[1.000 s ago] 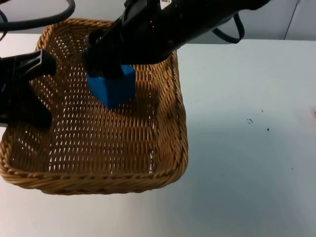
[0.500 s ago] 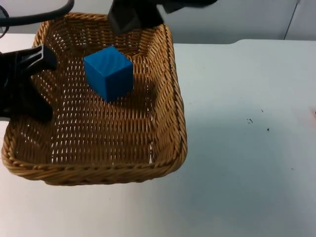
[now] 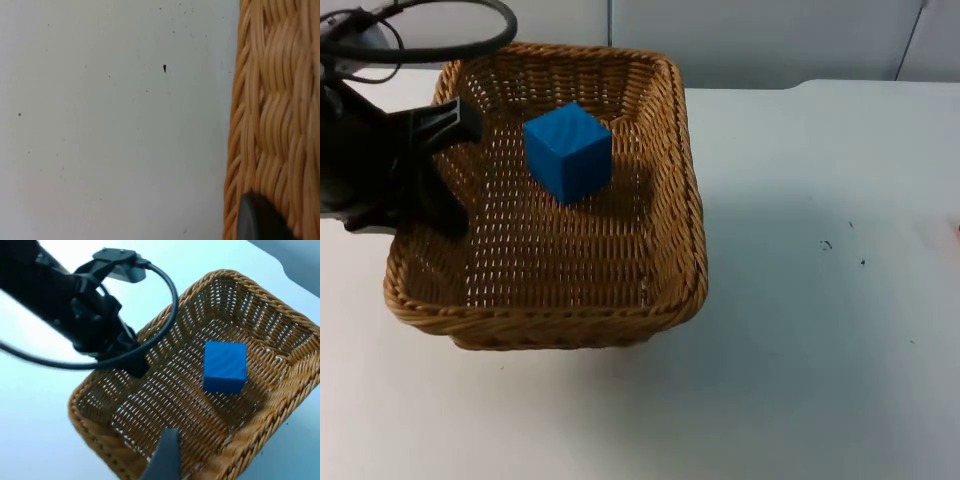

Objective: Pick up the basket with the left hand and place the blue cube into the basket with the right hand.

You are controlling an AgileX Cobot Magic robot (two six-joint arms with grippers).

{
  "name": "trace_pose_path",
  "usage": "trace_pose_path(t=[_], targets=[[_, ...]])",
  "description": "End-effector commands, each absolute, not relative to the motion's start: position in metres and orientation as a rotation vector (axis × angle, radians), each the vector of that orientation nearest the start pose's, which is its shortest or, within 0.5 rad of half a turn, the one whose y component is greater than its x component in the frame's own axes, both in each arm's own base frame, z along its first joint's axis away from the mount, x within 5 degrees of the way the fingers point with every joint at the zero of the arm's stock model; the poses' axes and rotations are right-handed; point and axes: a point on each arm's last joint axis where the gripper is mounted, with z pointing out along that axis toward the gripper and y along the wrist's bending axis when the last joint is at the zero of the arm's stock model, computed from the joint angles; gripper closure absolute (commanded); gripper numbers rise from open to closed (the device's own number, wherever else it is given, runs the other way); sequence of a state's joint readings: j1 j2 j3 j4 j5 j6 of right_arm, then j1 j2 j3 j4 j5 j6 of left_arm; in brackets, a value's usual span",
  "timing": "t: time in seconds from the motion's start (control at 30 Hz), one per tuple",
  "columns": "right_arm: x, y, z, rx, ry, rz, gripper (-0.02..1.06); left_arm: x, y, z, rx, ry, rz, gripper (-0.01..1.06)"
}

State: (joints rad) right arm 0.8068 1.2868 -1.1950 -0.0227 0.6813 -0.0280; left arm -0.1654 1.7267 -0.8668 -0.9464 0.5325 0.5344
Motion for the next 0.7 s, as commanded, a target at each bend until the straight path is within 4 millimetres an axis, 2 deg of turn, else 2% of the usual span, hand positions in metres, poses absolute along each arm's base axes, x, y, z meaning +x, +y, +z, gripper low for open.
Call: trace_pose_path(t=[0.0,0.13,0.2,0.27,0.37,0.6,0.67], targets=[[0.183,0.191,0.368,-0.934,2.049,0.398,0.27,0.313,-0.094,0.159,-0.109,2.678,-0.768,1.05],[0.160,0.168,0.366,-0.901,2.038,0.439,0.27,0.326,-0.099,0.145,-0.130,2.673,-0.808,1.05],[0.155,0.163,0.365,-0.896,2.035,0.447,0.27,0.330,-0.100,0.142,-0.124,2.677,-0.810,1.05],[0.139,0.148,0.368,-0.874,2.007,0.483,0.27,0.336,-0.101,0.136,-0.102,2.685,-0.814,1.05],[0.128,0.137,0.371,-0.860,1.976,0.497,0.27,0.342,-0.103,0.129,-0.112,2.692,-0.821,1.05],[0.093,0.100,0.376,-0.814,1.867,0.534,0.27,0.349,-0.103,0.108,-0.138,2.725,-0.804,1.05],[0.089,0.096,0.376,-0.809,1.855,0.538,0.27,0.349,-0.103,0.105,-0.125,2.731,-0.794,1.05]])
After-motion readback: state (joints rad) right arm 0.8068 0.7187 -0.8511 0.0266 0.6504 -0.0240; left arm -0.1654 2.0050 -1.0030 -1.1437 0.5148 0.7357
